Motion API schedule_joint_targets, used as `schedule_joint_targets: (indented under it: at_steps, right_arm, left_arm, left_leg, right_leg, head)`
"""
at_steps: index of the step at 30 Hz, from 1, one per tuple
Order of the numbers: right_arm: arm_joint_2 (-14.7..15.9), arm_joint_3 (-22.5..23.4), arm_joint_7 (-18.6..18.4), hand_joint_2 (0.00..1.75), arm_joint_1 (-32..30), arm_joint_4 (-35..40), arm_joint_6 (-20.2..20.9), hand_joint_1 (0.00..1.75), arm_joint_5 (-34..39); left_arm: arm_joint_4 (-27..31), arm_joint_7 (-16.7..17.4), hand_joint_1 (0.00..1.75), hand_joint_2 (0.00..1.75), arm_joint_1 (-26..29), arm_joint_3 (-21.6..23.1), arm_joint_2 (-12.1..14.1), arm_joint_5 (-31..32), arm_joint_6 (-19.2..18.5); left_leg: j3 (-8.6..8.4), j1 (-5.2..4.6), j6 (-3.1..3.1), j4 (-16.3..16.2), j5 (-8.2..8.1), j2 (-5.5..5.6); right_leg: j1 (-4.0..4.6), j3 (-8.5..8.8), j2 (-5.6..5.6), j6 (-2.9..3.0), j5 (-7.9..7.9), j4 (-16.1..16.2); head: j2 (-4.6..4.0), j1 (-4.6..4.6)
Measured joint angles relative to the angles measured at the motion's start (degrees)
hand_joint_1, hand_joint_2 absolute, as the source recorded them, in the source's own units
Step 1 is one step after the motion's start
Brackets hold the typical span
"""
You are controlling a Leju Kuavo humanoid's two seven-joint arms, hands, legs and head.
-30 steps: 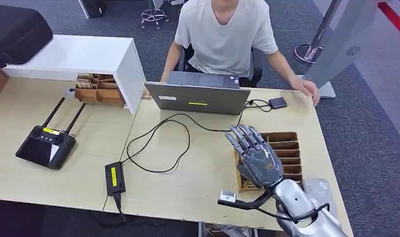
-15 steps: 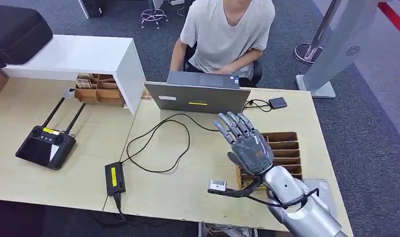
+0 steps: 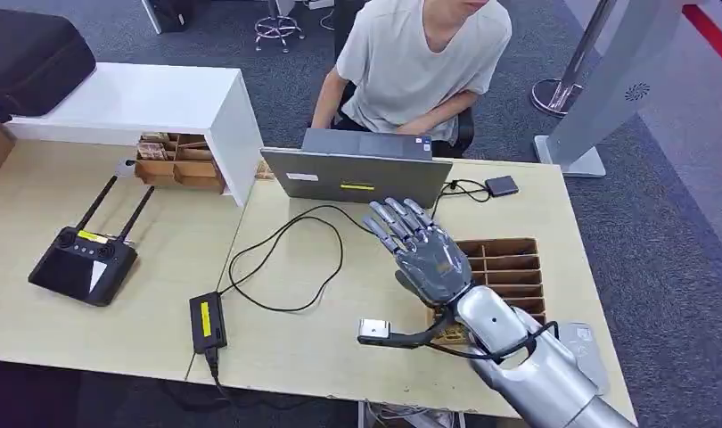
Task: Pass the card to the sensor for recognition and then transmit it.
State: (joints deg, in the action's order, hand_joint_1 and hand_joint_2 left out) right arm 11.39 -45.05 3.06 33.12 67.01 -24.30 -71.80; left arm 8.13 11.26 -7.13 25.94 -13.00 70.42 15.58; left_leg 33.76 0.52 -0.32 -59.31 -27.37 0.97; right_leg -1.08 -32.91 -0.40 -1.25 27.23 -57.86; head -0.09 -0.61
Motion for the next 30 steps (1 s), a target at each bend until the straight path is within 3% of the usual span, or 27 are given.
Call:
schedule_joint_targets:
  at_steps: [30]
  right_arm:
    - [-0.7, -2.3, -2.1, 1.75, 5.6, -10.8, 0.3, 0.00, -0.1]
  left_arm:
    - [0.0, 0.0, 0.00, 1.75, 0.0, 0.0, 0.0, -0.9, 0.0]
  left_leg:
    - [0.00, 0.00, 0.00, 0.0, 0.00, 0.00]
  right_leg:
    - [0.00, 0.00, 0.00, -0.01, -0.02, 0.0]
  head:
    - [0.00, 0.00]
